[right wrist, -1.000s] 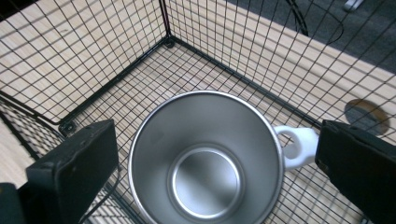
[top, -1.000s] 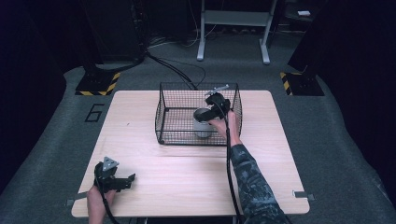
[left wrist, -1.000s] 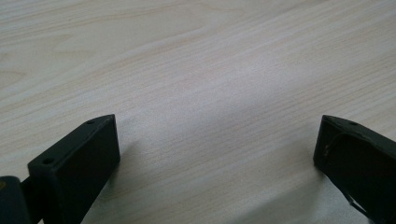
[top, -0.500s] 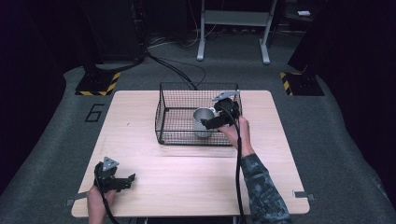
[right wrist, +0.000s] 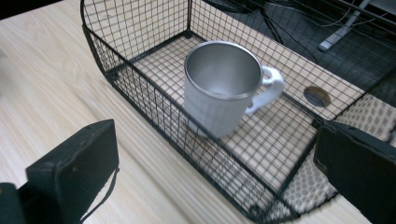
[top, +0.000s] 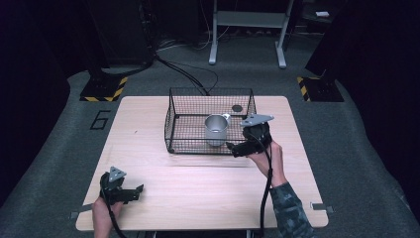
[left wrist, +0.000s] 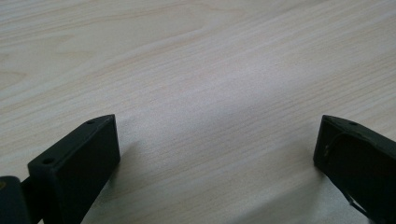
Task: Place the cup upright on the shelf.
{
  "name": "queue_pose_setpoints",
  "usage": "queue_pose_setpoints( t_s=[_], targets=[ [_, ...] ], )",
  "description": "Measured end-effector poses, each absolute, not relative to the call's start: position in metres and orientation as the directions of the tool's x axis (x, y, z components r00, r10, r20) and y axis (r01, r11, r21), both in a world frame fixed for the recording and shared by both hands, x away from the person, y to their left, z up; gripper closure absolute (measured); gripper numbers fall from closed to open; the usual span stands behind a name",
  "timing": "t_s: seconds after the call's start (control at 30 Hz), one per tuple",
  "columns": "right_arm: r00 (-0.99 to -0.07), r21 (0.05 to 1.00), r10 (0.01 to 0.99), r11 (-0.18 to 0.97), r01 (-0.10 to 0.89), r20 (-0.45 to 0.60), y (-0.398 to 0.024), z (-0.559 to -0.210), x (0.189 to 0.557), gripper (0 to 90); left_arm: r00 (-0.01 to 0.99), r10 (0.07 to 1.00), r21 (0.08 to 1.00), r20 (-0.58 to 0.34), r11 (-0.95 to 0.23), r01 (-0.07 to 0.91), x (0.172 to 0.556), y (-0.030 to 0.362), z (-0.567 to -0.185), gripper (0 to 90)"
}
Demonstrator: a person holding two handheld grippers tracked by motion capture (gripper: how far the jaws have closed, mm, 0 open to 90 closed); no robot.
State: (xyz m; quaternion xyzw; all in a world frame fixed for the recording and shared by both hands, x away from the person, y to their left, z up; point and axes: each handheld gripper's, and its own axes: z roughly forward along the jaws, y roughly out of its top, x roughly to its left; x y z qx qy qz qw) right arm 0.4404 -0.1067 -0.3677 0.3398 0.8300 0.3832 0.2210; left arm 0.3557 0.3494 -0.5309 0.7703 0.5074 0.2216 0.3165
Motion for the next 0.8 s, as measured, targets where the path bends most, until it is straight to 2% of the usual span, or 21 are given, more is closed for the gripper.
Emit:
queue_pose_setpoints(
  t_s=[0.3, 0.53, 0.8],
  targets=[
    [-0.618, 0.805, 0.775, 0.447, 0.39, -0.131, -0.14, -0.382, 0.407, 0.0, 0.388, 0.921, 0.713, 0.021, -0.286, 0.64, 0.355, 0.349, -0.531, 0.4],
    [-0.535, 0.815, 0.835, 0.397, 0.422, -0.13, -0.174, -0.408, 0.384, 0.0, 0.387, 0.922, 0.714, 0.024, -0.287, 0.638, 0.355, 0.349, -0.531, 0.4],
    [-0.415, 0.801, 0.906, 0.305, 0.515, -0.078, -0.215, -0.448, 0.363, 0.0, 0.387, 0.922, 0.713, 0.024, -0.287, 0.639, 0.355, 0.349, -0.531, 0.4]
  ],
)
